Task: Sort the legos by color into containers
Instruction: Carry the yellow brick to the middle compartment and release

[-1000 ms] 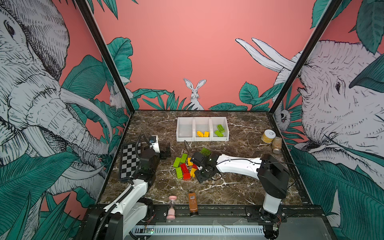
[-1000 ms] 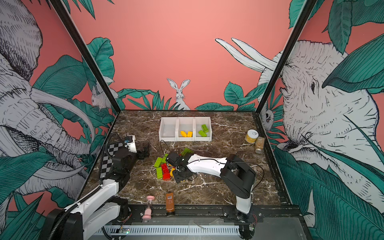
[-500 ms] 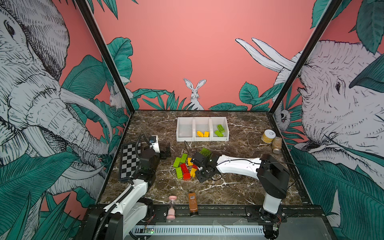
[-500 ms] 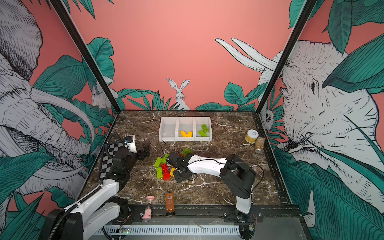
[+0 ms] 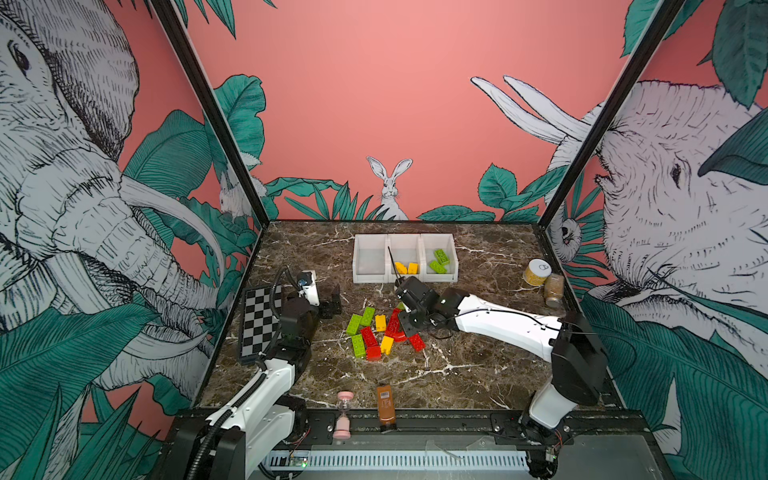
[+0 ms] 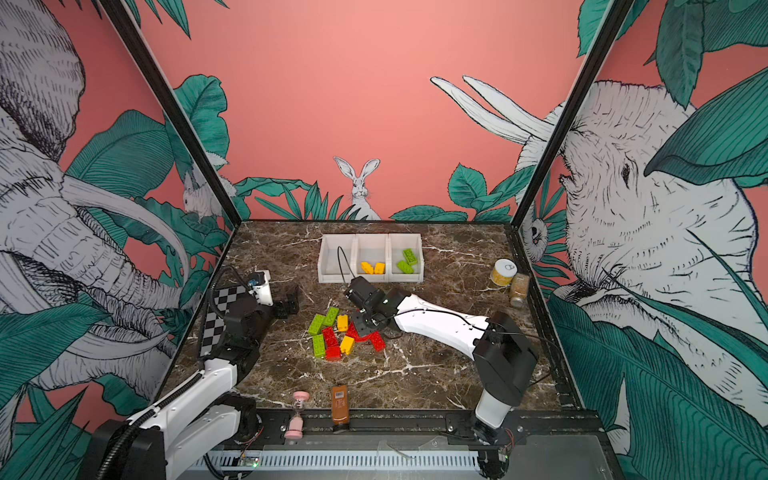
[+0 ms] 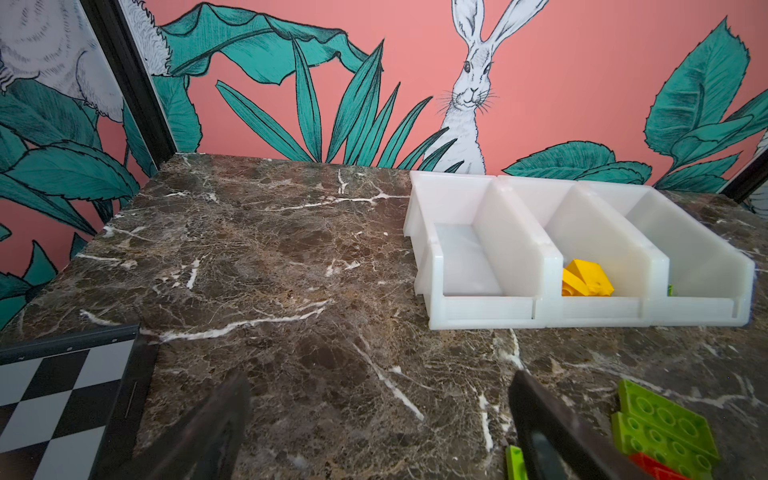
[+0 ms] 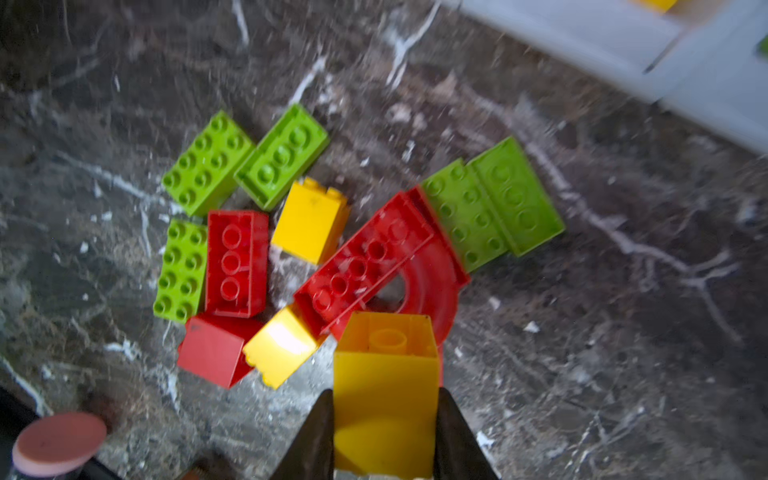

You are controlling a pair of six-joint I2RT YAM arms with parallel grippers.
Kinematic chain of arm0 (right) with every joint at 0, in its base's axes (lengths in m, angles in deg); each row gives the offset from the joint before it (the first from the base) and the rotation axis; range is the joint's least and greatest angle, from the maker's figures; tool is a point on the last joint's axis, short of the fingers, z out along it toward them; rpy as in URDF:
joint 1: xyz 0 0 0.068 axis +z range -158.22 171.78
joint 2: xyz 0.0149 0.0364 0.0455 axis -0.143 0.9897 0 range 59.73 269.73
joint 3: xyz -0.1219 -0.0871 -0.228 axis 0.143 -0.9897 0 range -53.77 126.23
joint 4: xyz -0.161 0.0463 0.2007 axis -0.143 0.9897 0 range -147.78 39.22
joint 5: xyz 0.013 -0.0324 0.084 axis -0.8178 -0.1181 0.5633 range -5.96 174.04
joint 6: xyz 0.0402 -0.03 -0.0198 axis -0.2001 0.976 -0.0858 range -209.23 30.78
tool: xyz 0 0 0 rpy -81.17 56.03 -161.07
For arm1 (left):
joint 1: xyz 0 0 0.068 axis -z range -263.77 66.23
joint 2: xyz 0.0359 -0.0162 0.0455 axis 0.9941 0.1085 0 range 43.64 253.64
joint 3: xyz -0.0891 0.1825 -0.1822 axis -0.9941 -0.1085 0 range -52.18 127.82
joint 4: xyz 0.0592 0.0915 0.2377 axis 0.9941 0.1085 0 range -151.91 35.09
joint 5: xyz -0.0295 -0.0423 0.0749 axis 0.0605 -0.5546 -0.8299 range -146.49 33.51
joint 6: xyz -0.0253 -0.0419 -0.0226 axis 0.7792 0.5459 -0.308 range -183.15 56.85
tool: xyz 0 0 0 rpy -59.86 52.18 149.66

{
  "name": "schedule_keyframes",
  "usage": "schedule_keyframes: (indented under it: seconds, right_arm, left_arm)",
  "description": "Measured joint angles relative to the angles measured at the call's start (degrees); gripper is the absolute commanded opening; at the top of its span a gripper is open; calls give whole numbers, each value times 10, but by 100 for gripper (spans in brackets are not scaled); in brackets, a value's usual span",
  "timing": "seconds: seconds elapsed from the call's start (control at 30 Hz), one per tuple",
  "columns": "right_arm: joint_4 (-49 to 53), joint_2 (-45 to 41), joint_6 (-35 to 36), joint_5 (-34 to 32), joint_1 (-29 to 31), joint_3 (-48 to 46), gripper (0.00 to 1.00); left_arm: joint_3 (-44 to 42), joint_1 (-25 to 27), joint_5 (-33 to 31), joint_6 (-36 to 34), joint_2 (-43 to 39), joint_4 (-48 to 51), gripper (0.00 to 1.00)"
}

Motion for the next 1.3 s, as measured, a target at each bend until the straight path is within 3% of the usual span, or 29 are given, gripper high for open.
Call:
schedule_keyframes:
  seconds: [0.2, 0.4, 0.97, 1.1, 1.3]
  right_arm:
    - [-84, 43, 37, -42, -52, 72, 29]
    - [-145, 151, 66, -76, -82, 155, 29]
    - [-236, 270, 83, -123, -116, 240, 33]
    - [-234, 287, 80, -122, -120, 250, 38]
    - [-233, 291, 73, -117, -123, 255, 59]
  left_arm:
    - [0, 0, -2, -4, 0, 0, 98]
    - [0, 3, -3, -5, 0, 0, 98]
    - [-3, 3, -4, -7, 0, 0, 98]
    - [-3, 2, -4, -7, 0, 0, 98]
    - [-3, 2, -4, -7, 0, 0, 98]
